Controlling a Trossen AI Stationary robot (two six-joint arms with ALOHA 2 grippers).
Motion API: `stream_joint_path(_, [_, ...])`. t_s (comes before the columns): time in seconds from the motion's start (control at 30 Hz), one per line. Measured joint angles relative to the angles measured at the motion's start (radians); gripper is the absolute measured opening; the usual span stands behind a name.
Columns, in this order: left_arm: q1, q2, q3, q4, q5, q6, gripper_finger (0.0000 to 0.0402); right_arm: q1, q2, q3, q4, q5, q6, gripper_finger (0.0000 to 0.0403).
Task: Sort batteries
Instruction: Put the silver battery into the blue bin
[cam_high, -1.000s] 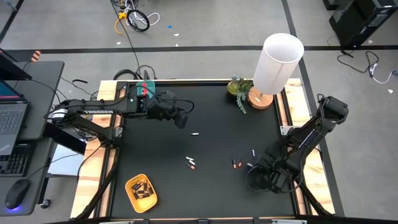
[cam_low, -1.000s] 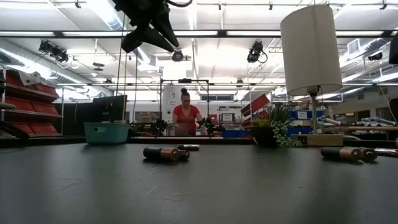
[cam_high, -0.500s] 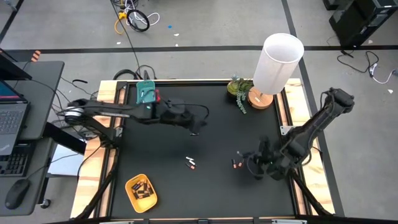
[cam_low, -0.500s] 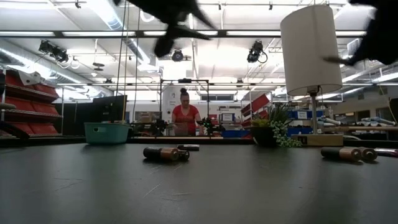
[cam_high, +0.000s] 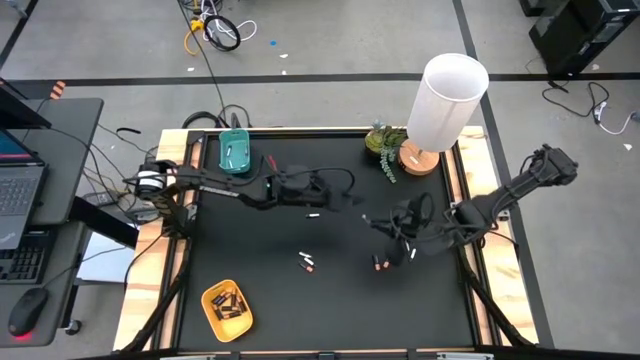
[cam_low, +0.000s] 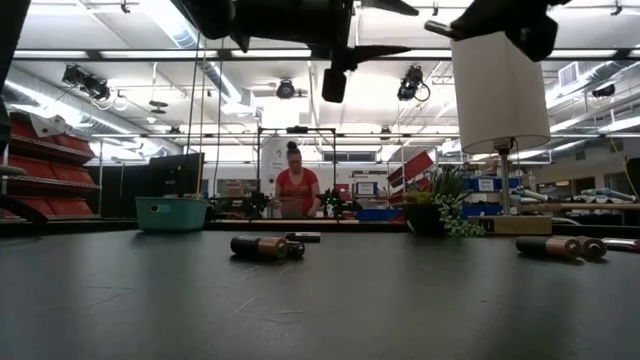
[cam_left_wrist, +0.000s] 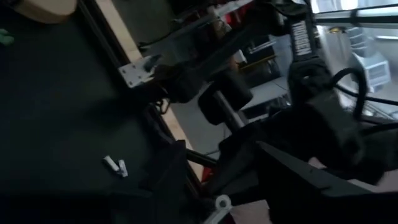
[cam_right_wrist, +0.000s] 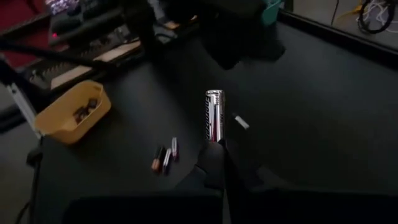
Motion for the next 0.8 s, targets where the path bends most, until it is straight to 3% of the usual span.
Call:
stream_joint_path(0.57, [-0.053,0.000,0.000,-0.083,-0.162,0.051,0.0199,-0.199,0.002,0.000,0.124,-0.169,-0.101,0.0000])
stream_joint_path(0.7, [-0.053,0.000,0.000,-0.083,-0.178,0.060,0.0179,-0.219,0.006,0.000,0.154,-0.181,-0.120,0.0000])
stream_joint_path(0.8, [-0.053,0.000,0.000,-0.078,-0.189,0.079,0.0140,-0.223,0.006,0.000,0.162,-0.186,-0.123,0.0000])
